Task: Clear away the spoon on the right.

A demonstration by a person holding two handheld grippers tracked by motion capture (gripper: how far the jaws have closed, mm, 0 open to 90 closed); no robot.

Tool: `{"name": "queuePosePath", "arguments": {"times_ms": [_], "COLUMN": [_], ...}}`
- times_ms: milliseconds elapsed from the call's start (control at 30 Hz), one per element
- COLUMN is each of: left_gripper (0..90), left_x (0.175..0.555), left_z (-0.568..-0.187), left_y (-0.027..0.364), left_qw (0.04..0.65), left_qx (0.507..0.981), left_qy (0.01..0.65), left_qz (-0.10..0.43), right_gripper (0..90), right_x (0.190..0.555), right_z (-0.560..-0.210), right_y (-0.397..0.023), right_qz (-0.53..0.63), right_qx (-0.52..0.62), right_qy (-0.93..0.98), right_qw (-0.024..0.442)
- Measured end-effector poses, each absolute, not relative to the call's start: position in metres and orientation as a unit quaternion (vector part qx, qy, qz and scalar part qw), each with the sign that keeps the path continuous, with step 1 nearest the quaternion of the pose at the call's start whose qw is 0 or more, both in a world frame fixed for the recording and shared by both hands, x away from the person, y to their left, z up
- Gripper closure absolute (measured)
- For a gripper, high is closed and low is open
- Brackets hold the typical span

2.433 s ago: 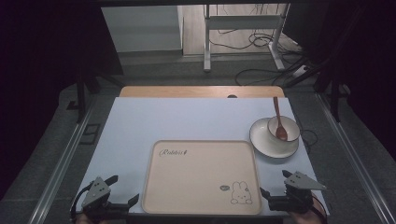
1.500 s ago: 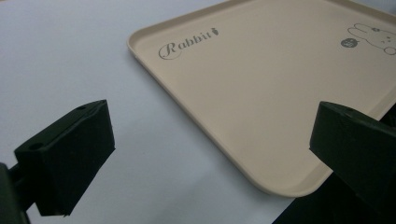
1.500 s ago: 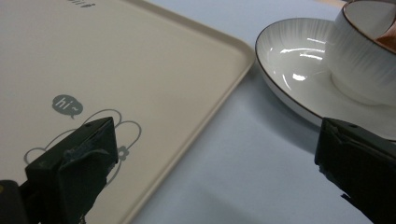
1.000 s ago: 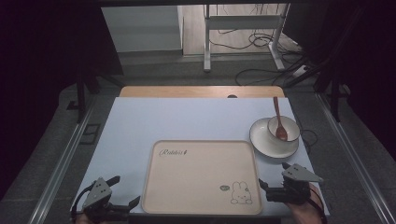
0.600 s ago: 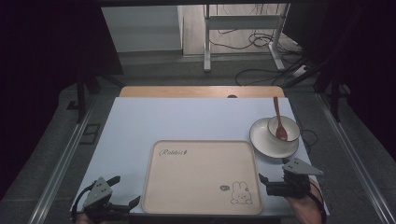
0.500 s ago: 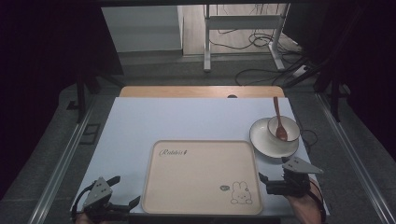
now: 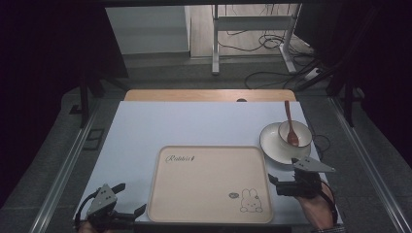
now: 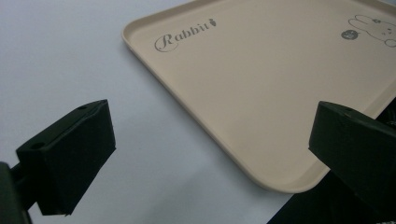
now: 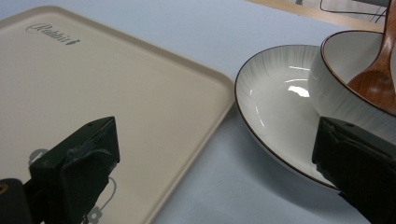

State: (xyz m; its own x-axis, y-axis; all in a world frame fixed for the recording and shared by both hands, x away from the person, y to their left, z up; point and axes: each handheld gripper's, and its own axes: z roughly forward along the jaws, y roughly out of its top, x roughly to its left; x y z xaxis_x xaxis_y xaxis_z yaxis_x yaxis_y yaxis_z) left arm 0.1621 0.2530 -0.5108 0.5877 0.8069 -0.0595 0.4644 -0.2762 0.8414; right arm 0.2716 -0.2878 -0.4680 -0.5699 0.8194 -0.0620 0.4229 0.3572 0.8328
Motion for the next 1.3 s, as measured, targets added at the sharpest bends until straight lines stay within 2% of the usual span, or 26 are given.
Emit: {"name": "queuePosePath", "arguments": {"times_ms": [1300], "left_gripper": [0.0], "left_x": [0.164], "left_z": [-0.511], "left_y": [0.253], "left_qw": [0.437], "left_qx": [0.778], "left_qy": [0.411], "left_qz": [0.188], "right_gripper": [0.0], "right_x": [0.331], "right_z": [-0.439], "right_y": [-0.29], "right_qz": [0.392], "right_qx": [0.413], "right_qy": [0.782], "right_qw": [0.252]}}
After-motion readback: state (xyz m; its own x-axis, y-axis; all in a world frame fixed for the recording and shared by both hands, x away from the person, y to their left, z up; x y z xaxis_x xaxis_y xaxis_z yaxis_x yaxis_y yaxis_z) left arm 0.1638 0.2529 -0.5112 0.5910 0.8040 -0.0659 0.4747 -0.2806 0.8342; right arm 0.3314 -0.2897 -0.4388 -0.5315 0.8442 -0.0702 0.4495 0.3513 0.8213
